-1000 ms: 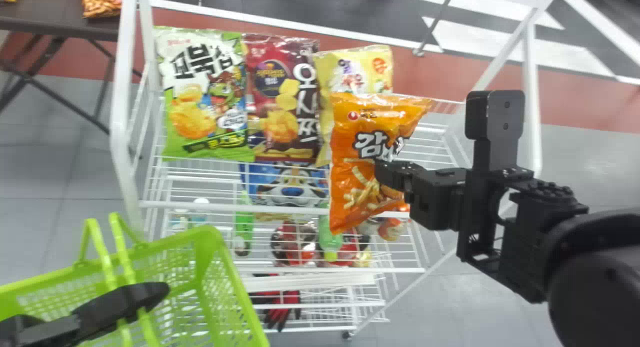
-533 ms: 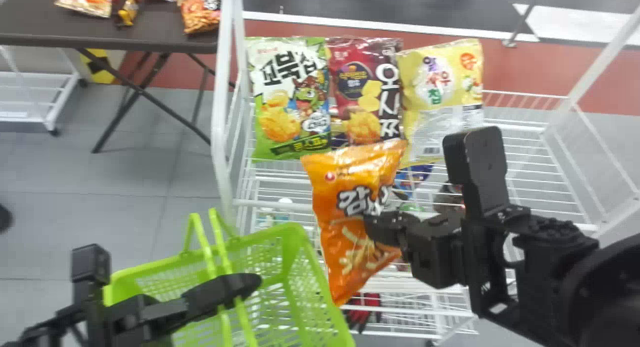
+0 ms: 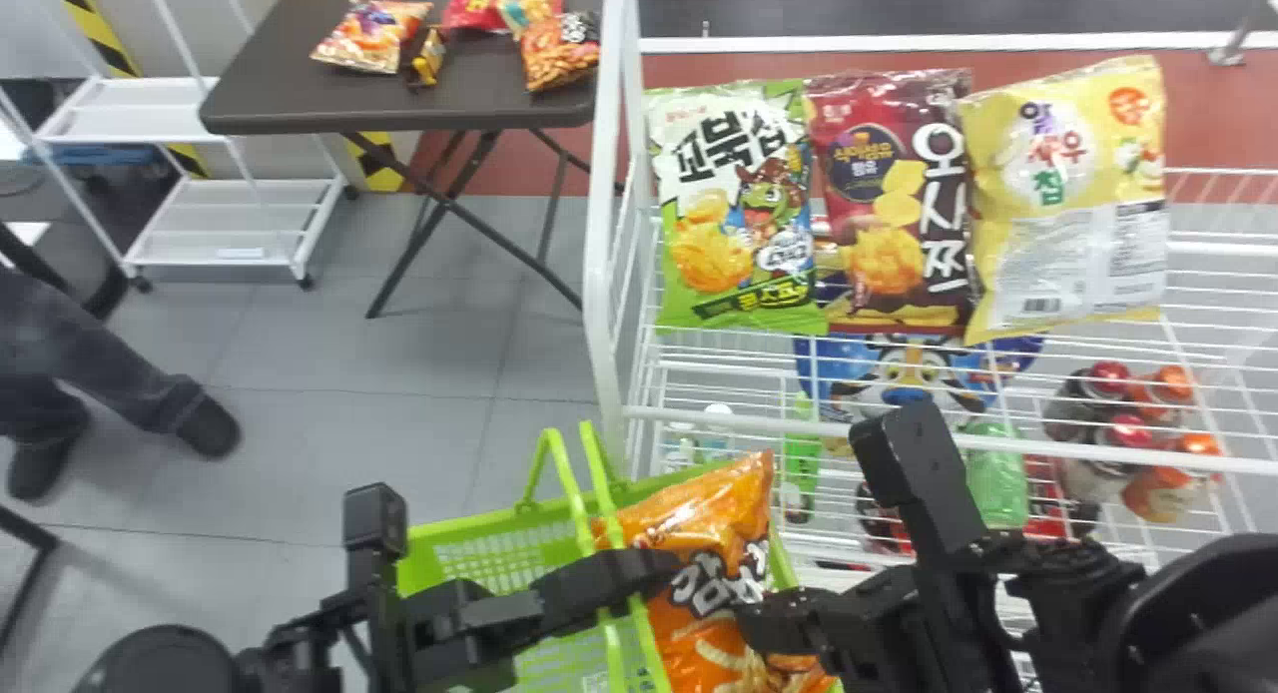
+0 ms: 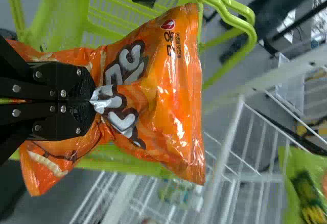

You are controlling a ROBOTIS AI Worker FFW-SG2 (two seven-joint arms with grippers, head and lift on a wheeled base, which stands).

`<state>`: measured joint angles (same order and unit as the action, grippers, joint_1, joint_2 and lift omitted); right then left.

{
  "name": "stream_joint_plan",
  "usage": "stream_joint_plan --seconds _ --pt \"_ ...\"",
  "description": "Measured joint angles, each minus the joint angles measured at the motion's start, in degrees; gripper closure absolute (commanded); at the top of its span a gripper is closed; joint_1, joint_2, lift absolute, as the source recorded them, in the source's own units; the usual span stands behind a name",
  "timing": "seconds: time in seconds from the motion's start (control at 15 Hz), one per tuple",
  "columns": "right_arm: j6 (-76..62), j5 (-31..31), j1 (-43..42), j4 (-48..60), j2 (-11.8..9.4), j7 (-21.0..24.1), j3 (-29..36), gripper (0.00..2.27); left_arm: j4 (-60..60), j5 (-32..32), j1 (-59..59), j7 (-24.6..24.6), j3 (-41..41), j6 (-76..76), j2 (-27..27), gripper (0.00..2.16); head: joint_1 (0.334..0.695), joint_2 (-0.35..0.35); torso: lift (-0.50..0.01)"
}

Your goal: Hold basket handle with left hand then pick Gamjakkang with right hand and place into basket

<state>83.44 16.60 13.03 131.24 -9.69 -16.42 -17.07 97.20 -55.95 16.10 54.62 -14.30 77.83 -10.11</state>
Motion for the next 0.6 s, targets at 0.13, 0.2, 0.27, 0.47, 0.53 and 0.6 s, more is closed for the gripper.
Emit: stream_joint_plan --seconds 0.13,0.2,0.27,0.47,0.53,0.6 --pt "-4.79 0.2 -0.02 -2.97 0.09 -1.17 -0.9 0.1 -0.15 -0.11 -0.09 0.05 0.02 0.0 0.0 2.15 0.695 0.182 -0.017" --pt "-6.52 -0.37 -0.02 -3.94 0.08 -1.83 -1.44 0.0 -0.2 -0.12 -0.1 0.08 0.06 0.0 0.0 2.15 0.695 0.189 -0.017" --pt "-7.51 -1.03 -0.02 -4.56 0.06 -2.55 -1.82 0.0 -0.23 -0.13 -0.1 0.11 0.09 0.0 0.0 2.15 0.695 0.195 -0.017" --pt "-9.84 -1.72 0.0 -6.27 -0.02 -4.17 -2.1 0.06 -0.26 -0.17 -0.1 0.14 0.16 0.0 0.0 2.15 0.695 0.202 -0.017" --pt "-10.85 -1.7 0.24 -6.46 -0.14 -4.45 -1.83 0.06 -0.26 -0.2 -0.1 0.14 0.14 0.0 -0.01 2.15 0.695 0.201 -0.017" --pt "-12.91 -1.67 0.89 -6.22 -0.25 -4.81 -1.12 0.07 -0.26 -0.2 -0.11 0.14 0.09 0.0 -0.03 2.15 0.695 0.199 -0.017"
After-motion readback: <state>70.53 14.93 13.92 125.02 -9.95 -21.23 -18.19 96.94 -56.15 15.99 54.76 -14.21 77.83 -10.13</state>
